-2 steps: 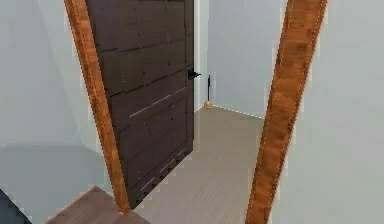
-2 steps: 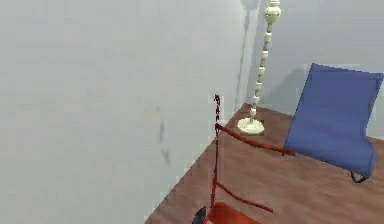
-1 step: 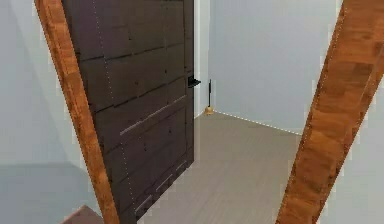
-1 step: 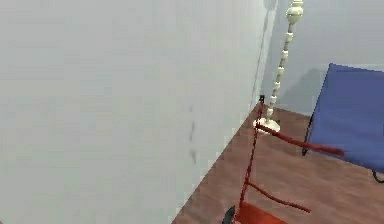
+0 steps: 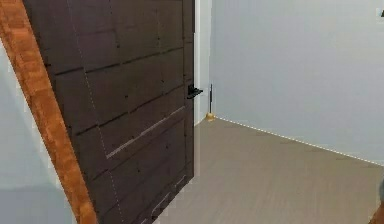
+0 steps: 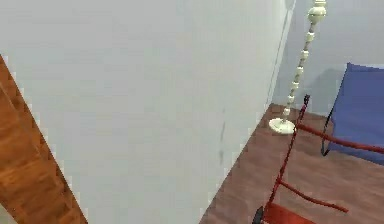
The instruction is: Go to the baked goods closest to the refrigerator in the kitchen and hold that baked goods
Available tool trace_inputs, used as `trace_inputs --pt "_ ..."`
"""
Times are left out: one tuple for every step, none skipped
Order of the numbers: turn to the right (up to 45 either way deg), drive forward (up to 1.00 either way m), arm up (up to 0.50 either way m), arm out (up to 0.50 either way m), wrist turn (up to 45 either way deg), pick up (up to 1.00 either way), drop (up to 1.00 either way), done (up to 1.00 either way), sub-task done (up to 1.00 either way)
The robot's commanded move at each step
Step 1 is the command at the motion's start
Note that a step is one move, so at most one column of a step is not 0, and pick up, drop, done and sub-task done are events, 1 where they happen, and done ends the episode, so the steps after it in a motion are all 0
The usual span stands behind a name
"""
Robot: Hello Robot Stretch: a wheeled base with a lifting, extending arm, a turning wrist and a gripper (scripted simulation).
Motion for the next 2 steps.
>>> trace_inputs --pt "3.0 0.00 0.00 0.00 0.0 0.00 0.00 0.00 0.00" --pt "0.0 0.30 0.00 0.00 0.0 0.00 0.00 0.00 0.00"
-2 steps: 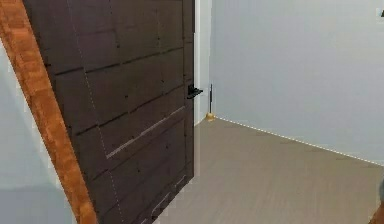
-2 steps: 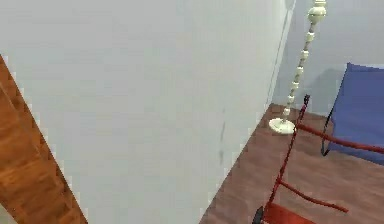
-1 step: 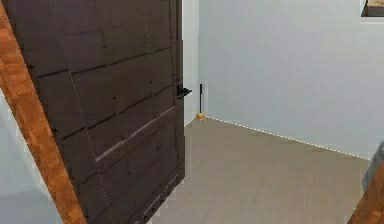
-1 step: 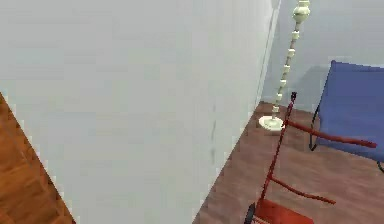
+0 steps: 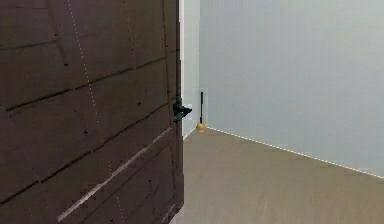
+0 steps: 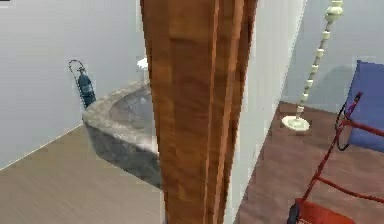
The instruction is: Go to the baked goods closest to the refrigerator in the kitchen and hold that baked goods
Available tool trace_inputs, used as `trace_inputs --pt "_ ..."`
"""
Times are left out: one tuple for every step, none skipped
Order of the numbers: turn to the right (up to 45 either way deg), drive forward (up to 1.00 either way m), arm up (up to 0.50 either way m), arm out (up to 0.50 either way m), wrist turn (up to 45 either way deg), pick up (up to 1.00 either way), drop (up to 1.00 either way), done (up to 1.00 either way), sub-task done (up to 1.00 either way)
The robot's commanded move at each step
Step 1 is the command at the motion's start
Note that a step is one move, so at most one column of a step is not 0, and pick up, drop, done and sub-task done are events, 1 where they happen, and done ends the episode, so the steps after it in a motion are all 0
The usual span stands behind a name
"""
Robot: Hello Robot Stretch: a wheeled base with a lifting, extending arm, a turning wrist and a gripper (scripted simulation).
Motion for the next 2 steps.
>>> trace_inputs --pt "27.0 0.00 0.00 0.00 0.0 0.00 0.00 0.00 0.00" --pt "0.0 0.90 0.00 0.00 0.0 0.00 0.00 0.00 0.00"
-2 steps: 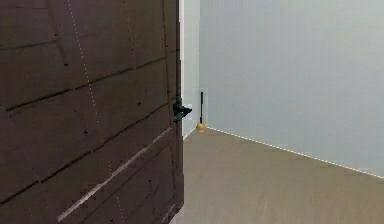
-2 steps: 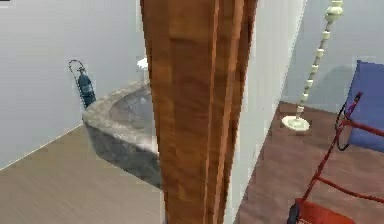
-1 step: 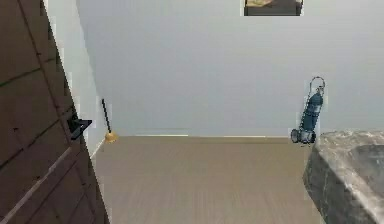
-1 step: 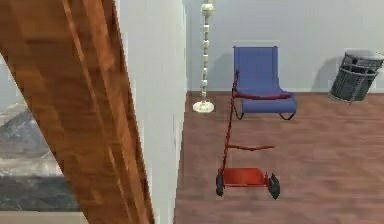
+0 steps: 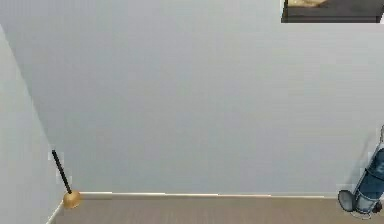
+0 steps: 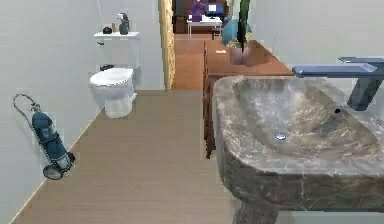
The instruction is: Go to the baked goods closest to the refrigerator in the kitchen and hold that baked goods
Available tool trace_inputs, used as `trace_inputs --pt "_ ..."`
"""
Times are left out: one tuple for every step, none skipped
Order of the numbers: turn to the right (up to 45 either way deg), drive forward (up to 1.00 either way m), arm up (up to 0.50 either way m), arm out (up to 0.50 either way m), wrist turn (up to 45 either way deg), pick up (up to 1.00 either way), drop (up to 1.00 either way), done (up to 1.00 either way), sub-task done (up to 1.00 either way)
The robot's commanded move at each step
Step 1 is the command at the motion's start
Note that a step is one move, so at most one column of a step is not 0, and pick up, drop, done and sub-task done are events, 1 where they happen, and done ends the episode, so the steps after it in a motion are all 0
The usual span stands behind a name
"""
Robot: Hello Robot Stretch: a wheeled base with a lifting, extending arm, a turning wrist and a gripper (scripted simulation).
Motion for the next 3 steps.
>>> trace_inputs --pt "45.0 0.00 0.00 0.00 0.0 0.00 0.00 0.00 0.00" --pt "12.0 0.00 0.00 0.00 0.0 0.00 0.00 0.00 0.00" --pt "0.0 0.30 0.00 0.00 0.0 0.00 0.00 0.00 0.00"
